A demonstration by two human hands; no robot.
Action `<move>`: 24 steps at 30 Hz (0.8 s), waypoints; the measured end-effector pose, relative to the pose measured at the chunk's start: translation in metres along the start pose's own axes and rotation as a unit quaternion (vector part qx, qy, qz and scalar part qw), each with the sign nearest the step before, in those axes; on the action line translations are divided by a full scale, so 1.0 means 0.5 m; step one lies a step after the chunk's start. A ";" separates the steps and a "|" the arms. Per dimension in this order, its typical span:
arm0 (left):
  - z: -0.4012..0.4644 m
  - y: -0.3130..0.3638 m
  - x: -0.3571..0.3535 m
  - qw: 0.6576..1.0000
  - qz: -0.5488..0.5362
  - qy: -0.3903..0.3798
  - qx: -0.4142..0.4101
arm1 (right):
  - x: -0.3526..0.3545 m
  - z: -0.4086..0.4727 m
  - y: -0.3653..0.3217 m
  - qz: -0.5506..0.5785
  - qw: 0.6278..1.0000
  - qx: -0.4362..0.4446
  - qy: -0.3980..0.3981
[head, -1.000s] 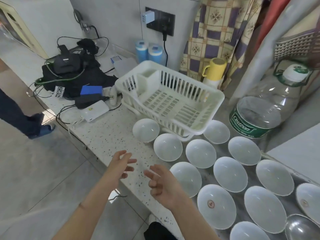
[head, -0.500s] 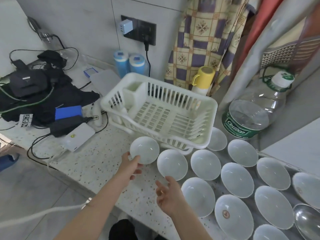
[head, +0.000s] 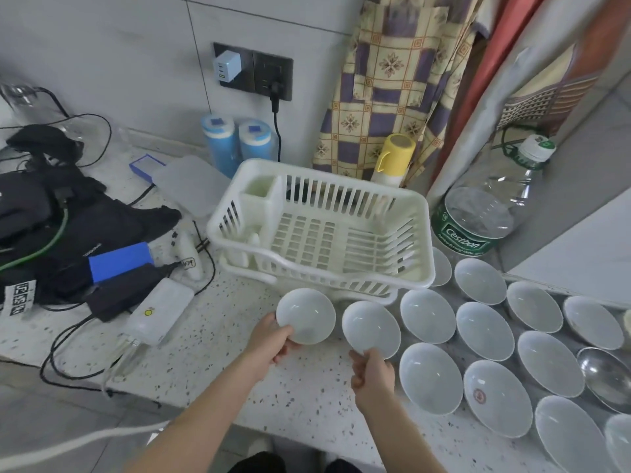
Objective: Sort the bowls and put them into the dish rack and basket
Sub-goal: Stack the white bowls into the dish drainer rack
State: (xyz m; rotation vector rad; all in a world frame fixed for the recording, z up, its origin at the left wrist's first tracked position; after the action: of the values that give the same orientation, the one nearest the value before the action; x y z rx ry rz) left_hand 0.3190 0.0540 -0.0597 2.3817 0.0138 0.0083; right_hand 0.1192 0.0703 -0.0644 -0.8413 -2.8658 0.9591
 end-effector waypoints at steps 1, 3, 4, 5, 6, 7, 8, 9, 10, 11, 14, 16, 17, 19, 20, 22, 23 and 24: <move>-0.005 0.001 0.011 1.000 0.009 -0.006 -0.002 | -0.001 -0.007 0.002 0.003 1.000 0.006 0.006; -0.019 0.007 0.030 0.999 0.031 -0.025 -0.009 | -0.002 -0.025 0.006 0.011 1.000 0.016 0.015; -0.027 0.013 0.038 0.998 0.045 -0.037 -0.015 | -0.002 -0.035 0.008 0.013 1.000 0.022 0.017; -0.037 0.020 0.046 0.997 0.062 -0.050 -0.021 | -0.001 -0.046 0.009 0.016 0.999 0.027 0.020; -0.046 0.030 0.054 0.994 0.080 -0.064 -0.028 | -0.003 -0.058 0.010 0.020 0.999 0.033 0.020; -0.056 0.041 0.061 0.991 0.097 -0.080 -0.036 | -0.004 -0.071 0.010 0.025 0.999 0.044 0.021; -0.065 0.053 0.067 0.988 0.109 -0.097 -0.044 | -0.005 -0.084 0.008 0.031 0.998 0.059 0.019; -0.073 0.066 0.073 0.985 0.116 -0.113 -0.052 | -0.004 -0.096 0.006 0.037 0.996 0.079 0.020; -0.081 0.080 0.077 0.983 0.119 -0.129 -0.061 | -0.003 -0.107 0.001 0.042 0.994 0.101 0.023; -0.088 0.095 0.082 0.980 0.118 -0.141 -0.070 | -0.001 -0.118 -0.007 0.045 0.991 0.124 0.026; -0.103 0.143 0.093 0.977 0.095 -0.161 -0.105 | -0.008 -0.147 -0.049 0.037 0.981 0.189 0.019; -0.106 0.173 0.101 0.975 0.076 -0.160 -0.134 | -0.022 -0.160 -0.093 0.018 0.969 0.246 0.011; -0.106 0.188 0.106 0.974 0.066 -0.154 -0.150 | -0.032 -0.163 -0.116 0.004 0.962 0.275 0.006; -0.100 0.218 0.117 0.974 0.050 -0.125 -0.180 | -0.057 -0.163 -0.162 -0.032 0.946 0.321 0.003; -0.095 0.233 0.123 0.974 0.044 -0.106 -0.194 | -0.070 -0.160 -0.184 -0.053 0.940 0.338 0.001; -0.081 0.261 0.134 0.973 0.036 -0.065 -0.219 | -0.099 -0.145 -0.222 -0.094 0.929 0.357 -0.013; -0.073 0.273 0.140 0.972 0.033 -0.044 -0.231 | -0.115 -0.135 -0.239 -0.114 0.924 0.363 -0.026; -0.065 0.284 0.147 0.970 0.030 -0.024 -0.241 | -0.131 -0.124 -0.254 -0.135 0.920 0.366 -0.038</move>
State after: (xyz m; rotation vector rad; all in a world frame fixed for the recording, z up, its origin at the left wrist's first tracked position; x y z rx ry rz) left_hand 0.3932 -0.0258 0.0616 1.8939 -0.0759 -0.0159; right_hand 0.1238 -0.0124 0.0675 -0.3272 -2.2516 1.8427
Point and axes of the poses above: each hand's wrist, its own z-axis towards the middle knuckle, its own x-axis out of the back of the hand, y = z × x, the point moved 3 cm from there along z, towards the middle knuckle, and after that the axes turned 10 degrees about -y, right-handed, at the moved point
